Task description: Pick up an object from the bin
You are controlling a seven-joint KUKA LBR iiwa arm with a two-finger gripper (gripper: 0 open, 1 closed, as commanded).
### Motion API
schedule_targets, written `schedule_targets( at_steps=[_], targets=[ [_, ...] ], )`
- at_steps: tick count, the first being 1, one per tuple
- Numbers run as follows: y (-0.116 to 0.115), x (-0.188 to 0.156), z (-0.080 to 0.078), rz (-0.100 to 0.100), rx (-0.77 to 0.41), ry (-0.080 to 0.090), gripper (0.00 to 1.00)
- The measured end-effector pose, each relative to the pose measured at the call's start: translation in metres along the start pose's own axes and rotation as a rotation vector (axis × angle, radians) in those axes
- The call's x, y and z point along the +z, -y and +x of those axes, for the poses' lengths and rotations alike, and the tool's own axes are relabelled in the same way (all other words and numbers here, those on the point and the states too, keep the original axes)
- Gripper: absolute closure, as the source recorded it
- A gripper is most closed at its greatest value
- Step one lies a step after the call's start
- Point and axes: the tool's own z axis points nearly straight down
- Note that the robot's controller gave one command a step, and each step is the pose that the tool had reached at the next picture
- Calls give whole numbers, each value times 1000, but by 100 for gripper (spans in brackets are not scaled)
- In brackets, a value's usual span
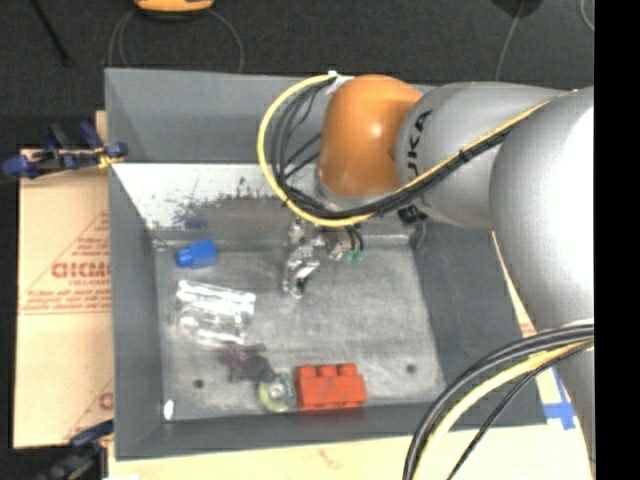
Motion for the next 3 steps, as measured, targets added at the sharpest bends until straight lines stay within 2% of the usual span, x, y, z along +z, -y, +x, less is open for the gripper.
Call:
schedule_targets(
  at_steps=[1,2,3],
  targets=[
    [0,3,1,-1,1,-4,0],
    [55,-1,39,3,-130,-8,0],
    [79,13,45,2,-440,-9,0]
  ],
)
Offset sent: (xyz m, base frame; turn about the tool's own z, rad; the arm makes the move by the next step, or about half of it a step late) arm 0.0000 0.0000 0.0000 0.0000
